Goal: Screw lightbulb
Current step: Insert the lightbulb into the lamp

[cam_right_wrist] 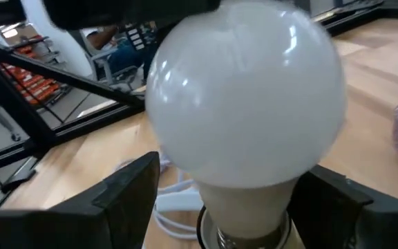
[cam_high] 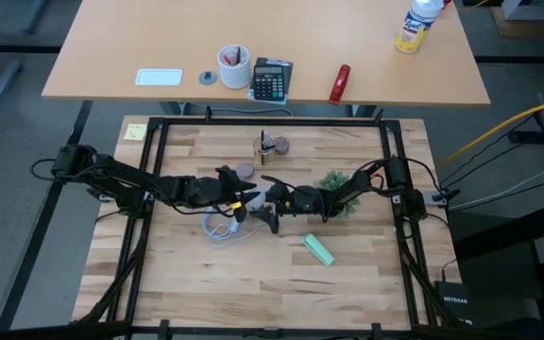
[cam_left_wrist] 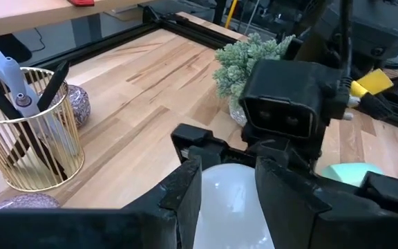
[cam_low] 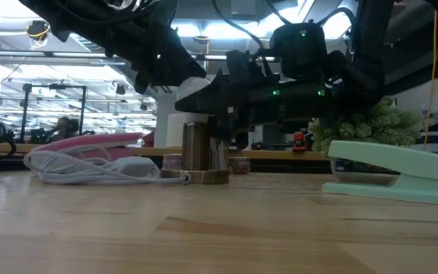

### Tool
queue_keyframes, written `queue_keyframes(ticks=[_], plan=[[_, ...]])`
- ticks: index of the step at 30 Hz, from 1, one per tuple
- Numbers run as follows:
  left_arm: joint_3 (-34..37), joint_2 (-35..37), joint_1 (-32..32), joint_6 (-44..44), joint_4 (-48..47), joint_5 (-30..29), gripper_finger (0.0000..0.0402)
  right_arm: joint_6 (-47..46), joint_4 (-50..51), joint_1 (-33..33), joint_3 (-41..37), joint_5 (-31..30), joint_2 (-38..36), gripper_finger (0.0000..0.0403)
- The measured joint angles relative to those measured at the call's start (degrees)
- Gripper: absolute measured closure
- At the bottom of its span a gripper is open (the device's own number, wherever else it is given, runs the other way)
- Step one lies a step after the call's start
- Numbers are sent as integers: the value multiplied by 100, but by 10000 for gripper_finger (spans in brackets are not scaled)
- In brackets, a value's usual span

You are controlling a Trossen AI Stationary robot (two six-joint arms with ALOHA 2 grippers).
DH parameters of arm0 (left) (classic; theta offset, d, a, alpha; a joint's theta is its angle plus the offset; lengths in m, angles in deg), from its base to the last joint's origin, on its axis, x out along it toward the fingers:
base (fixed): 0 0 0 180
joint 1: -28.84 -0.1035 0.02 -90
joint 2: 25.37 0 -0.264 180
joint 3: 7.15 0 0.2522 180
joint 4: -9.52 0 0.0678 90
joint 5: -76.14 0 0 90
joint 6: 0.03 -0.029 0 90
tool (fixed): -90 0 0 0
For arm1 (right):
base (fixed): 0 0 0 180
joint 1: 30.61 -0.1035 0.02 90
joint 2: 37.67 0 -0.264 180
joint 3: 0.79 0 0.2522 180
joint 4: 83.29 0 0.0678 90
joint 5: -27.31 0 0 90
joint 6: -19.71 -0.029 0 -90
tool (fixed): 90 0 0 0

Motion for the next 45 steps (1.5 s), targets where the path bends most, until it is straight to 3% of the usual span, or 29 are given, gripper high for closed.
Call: queue_keyframes(ticks=[20,45], plan=[[4,0,340,86,-7,-3,274,70,213,-9,0,-2,0,113],[2,0,422,87,-3,17,274,282,935,-9,0,1215,-448,114]])
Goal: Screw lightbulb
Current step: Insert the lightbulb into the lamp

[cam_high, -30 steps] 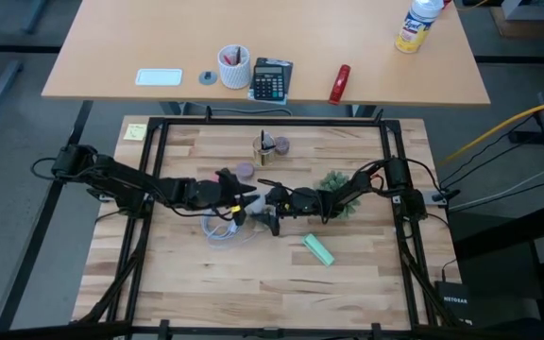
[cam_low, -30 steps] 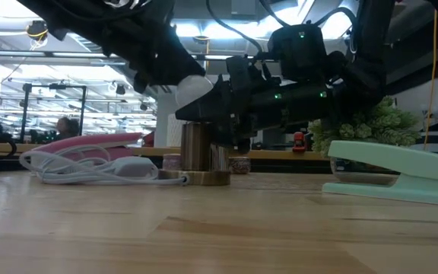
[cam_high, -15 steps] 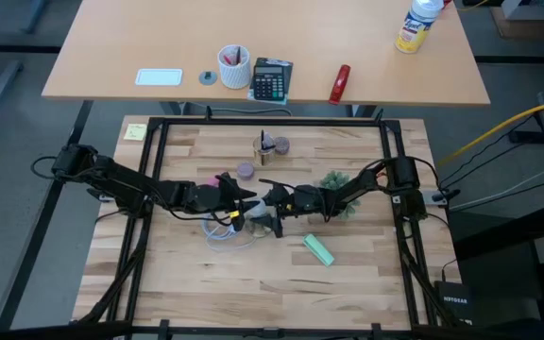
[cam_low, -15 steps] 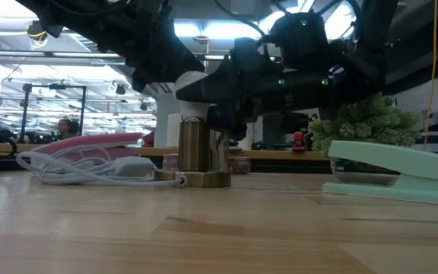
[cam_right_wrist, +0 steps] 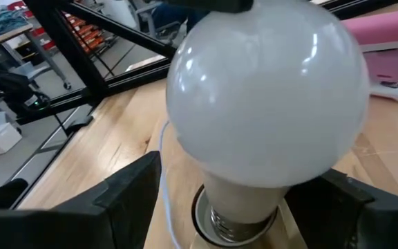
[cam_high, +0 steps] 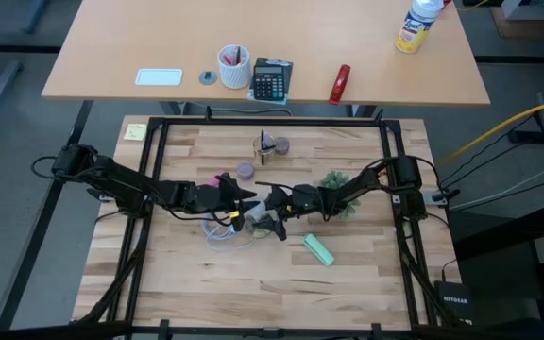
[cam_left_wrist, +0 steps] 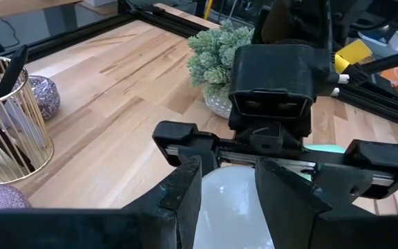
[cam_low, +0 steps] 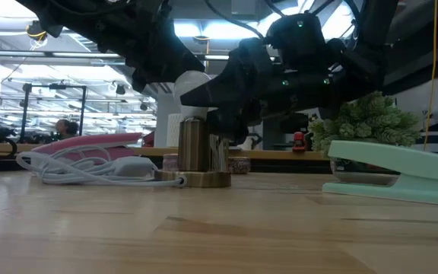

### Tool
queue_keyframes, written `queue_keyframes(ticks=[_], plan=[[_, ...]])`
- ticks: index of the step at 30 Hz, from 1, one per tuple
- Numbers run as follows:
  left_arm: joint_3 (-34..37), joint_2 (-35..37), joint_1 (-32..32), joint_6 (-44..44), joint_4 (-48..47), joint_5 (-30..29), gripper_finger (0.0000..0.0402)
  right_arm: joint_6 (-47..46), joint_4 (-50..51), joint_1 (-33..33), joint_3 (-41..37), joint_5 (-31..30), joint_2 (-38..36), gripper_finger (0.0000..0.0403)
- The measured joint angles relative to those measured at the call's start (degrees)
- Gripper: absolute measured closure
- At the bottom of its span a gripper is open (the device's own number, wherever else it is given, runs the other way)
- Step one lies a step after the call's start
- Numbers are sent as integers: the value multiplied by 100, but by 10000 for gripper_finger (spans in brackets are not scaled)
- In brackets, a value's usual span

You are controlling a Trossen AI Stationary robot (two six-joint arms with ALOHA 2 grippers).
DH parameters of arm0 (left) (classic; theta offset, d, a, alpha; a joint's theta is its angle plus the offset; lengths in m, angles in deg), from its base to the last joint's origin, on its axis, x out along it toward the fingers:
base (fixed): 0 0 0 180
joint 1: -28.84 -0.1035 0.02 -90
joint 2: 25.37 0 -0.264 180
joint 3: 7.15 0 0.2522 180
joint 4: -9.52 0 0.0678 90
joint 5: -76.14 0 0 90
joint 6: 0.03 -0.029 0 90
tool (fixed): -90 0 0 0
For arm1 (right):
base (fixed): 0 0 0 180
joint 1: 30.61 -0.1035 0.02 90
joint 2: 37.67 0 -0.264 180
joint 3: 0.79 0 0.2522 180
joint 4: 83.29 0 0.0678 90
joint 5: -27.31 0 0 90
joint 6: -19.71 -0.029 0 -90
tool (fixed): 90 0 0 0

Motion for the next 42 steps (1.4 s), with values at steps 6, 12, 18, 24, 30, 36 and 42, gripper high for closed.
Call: queue_keyframes(ticks=[6,12,18,24,30,36,42], plan=[[0,0,-2,-11,-4,-15,274,5,252,-2,0,113,-2,114],[0,0,-2,-4,-9,-13,274,211,511,-76,0,117,-2,114],[0,0,-2,0,-11,-13,274,302,739,-232,0,-578,-2,114],[0,0,22,2,10,97,274,310,812,-242,2,-1089,-4,114],[-7,7,125,-15,39,115,274,474,828,-232,7,-1645,-4,114],[-7,7,120,-88,17,36,274,575,835,-236,7,-2132,-4,114],[-9,7,125,-236,20,15,274,578,787,-217,4,-2391,-4,114]])
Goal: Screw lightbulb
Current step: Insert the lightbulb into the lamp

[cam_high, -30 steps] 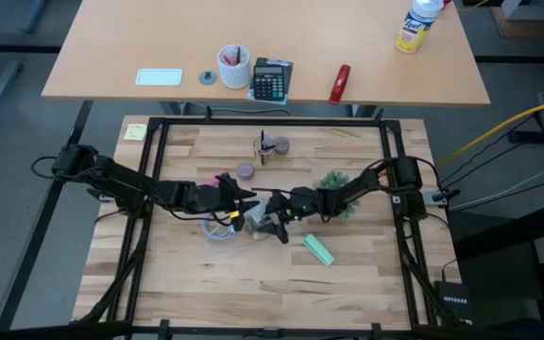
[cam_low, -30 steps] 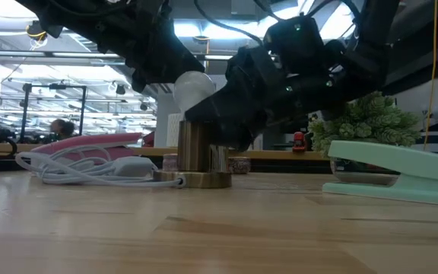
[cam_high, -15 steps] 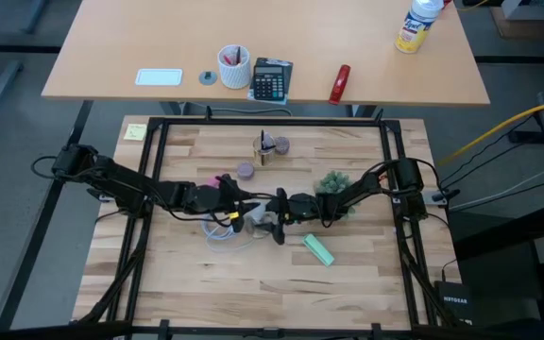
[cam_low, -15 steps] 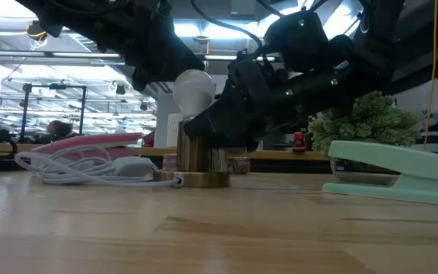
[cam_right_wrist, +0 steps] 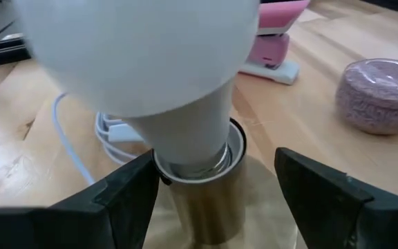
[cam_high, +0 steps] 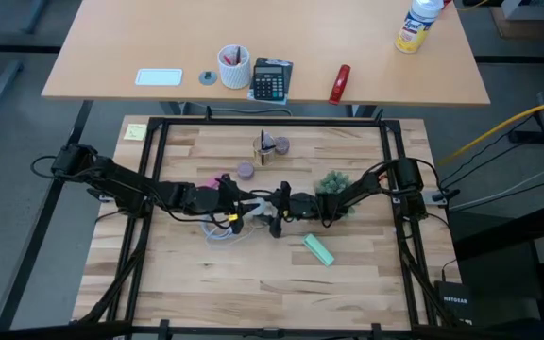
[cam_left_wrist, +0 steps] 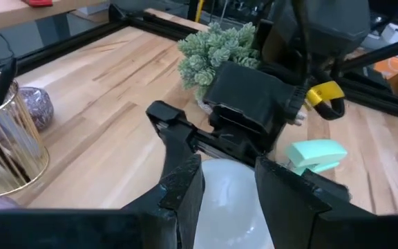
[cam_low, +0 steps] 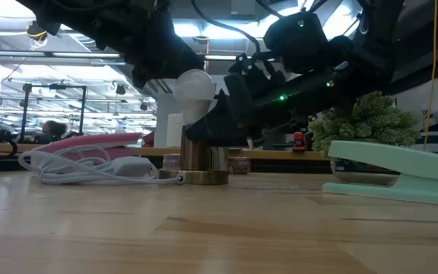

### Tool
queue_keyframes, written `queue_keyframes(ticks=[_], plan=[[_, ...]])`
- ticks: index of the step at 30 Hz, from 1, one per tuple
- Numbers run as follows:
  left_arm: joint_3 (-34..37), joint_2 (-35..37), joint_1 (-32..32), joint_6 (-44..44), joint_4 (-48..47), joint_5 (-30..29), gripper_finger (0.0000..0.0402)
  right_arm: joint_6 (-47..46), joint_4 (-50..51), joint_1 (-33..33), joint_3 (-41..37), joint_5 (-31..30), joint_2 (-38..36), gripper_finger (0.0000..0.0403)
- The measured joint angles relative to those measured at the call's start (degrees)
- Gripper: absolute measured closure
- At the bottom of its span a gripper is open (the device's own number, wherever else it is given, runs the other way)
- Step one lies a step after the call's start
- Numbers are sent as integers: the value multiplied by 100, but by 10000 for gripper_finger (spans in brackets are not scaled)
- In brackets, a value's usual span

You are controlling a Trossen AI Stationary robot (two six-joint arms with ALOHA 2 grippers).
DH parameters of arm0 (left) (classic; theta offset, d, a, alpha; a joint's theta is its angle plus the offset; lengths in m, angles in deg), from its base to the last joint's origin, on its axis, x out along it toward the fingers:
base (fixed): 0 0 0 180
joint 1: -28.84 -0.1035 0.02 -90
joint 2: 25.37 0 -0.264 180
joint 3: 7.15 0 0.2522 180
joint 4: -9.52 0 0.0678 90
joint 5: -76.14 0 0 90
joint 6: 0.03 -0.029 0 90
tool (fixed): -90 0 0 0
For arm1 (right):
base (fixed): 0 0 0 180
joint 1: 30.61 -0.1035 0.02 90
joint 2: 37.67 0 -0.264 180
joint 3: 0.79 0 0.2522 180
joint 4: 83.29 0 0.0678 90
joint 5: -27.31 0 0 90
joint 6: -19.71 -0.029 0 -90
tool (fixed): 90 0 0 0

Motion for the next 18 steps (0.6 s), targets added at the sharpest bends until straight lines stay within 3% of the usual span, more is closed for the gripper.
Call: queue_keyframes(ticks=[6,18], plan=[[4,0,-43,-46,-15,-54,274,132,-63,1,55,14,2,114],[4,-7,-81,-37,-14,-113,274,311,147,-1,74,634,-287,114]])
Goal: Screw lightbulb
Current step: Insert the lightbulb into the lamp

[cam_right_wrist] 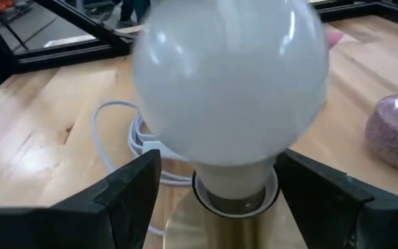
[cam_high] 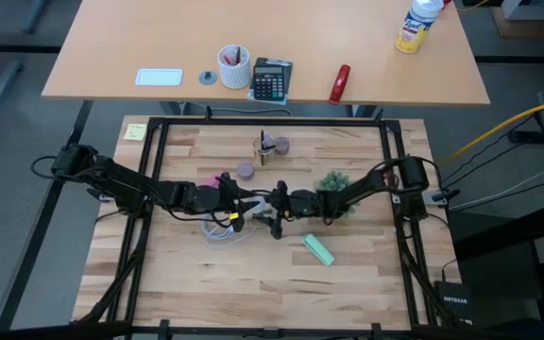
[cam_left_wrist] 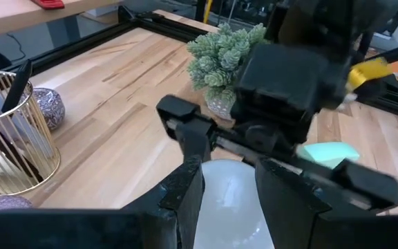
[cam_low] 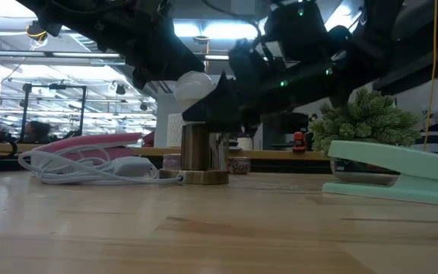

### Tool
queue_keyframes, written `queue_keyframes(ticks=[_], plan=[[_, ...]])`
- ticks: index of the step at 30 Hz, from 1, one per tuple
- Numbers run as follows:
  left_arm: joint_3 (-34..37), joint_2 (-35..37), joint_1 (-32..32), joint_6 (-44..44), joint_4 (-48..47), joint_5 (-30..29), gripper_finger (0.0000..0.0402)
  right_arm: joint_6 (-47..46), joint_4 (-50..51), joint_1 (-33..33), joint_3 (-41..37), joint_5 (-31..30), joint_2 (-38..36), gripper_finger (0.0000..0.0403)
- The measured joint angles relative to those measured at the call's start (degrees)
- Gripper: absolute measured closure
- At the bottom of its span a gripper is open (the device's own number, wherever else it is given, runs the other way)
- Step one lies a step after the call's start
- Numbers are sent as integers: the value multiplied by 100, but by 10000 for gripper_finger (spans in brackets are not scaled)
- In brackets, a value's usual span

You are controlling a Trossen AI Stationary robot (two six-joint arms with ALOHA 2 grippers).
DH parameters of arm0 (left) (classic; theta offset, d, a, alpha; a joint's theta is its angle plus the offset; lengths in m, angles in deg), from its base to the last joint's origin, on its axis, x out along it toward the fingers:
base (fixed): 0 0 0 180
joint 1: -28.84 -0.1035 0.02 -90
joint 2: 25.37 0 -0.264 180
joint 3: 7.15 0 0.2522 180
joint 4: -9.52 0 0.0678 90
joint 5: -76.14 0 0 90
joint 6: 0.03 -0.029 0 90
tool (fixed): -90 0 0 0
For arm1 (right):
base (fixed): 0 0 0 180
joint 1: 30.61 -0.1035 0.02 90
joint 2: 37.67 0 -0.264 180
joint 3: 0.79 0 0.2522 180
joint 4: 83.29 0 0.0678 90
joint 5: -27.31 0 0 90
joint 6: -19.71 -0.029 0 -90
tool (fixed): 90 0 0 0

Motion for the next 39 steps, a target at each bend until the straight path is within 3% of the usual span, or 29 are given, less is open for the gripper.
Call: queue_keyframes(ticks=[20,24,29,36,39], plan=[[2,-2,0,-26,7,-18,274,-17,2915,-9,0,498,-1852,123],[2,0,1,-37,7,-20,274,-33,3128,-9,0,499,-2181,167],[7,-4,2,-136,39,-18,274,-33,3038,-4,0,470,-2286,254],[7,-4,2,-136,42,-18,274,-22,2676,-2,-4,-236,-2284,371],[7,-2,2,-136,43,-18,274,230,2215,-2,-2,-264,-2284,396]])
